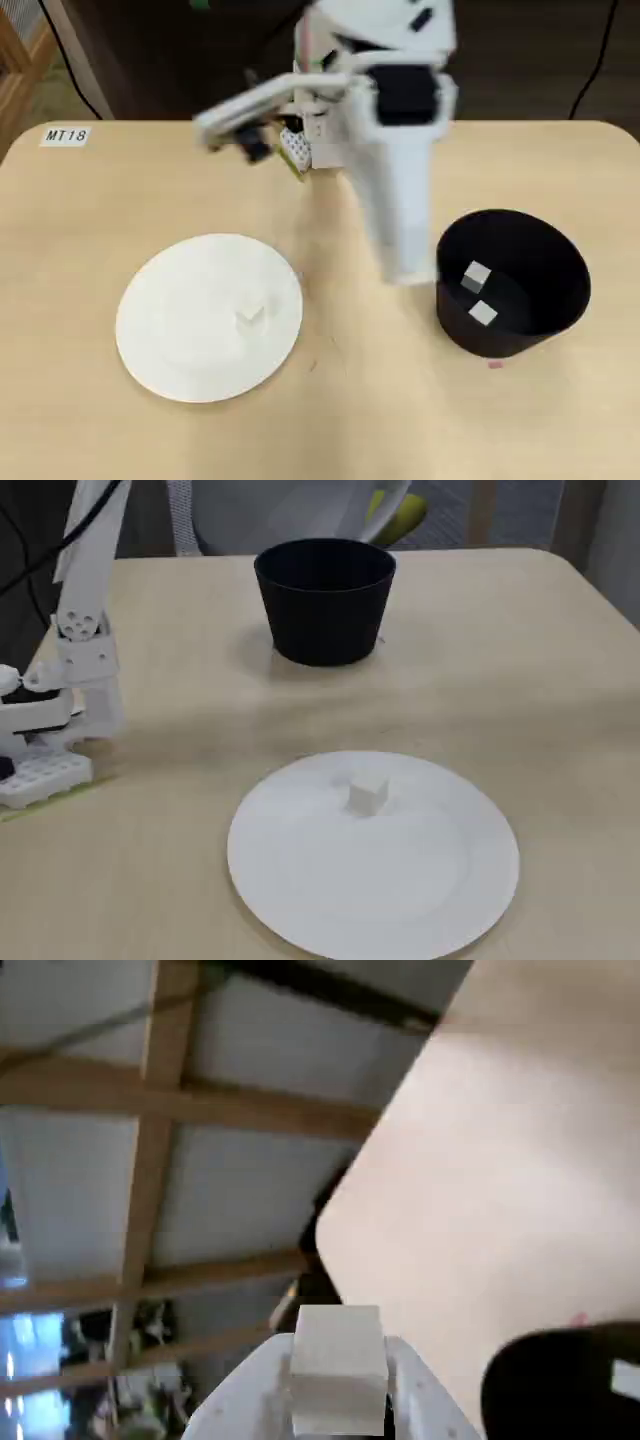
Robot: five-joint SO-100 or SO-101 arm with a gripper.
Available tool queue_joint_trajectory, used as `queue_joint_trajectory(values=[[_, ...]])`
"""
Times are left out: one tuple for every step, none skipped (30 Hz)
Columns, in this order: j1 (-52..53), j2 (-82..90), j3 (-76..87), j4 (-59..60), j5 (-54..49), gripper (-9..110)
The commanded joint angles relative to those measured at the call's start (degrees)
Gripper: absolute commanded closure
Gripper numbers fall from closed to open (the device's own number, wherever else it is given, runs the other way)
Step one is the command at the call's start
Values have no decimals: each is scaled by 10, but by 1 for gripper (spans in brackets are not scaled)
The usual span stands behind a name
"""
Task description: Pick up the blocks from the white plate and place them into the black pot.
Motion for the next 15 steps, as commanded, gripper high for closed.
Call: queue_joint_trajectory(values=[[-100,32,-11,4,-12,104],[-116,45,6,4,-10,104],[-127,62,25,4,-7,104],[-136,83,49,4,-2,104],[-143,105,79,3,4,104],[-149,127,114,2,6,104],[-156,144,153,1,8,104],[-163,156,192,0,9,104],[-169,161,225,-2,8,104],[-172,162,255,-2,8,104],[-173,164,285,-2,11,104],[-173,168,316,-2,17,104],[-173,172,345,-2,21,104],[-171,178,370,-2,25,104],[-169,183,396,-2,31,104]])
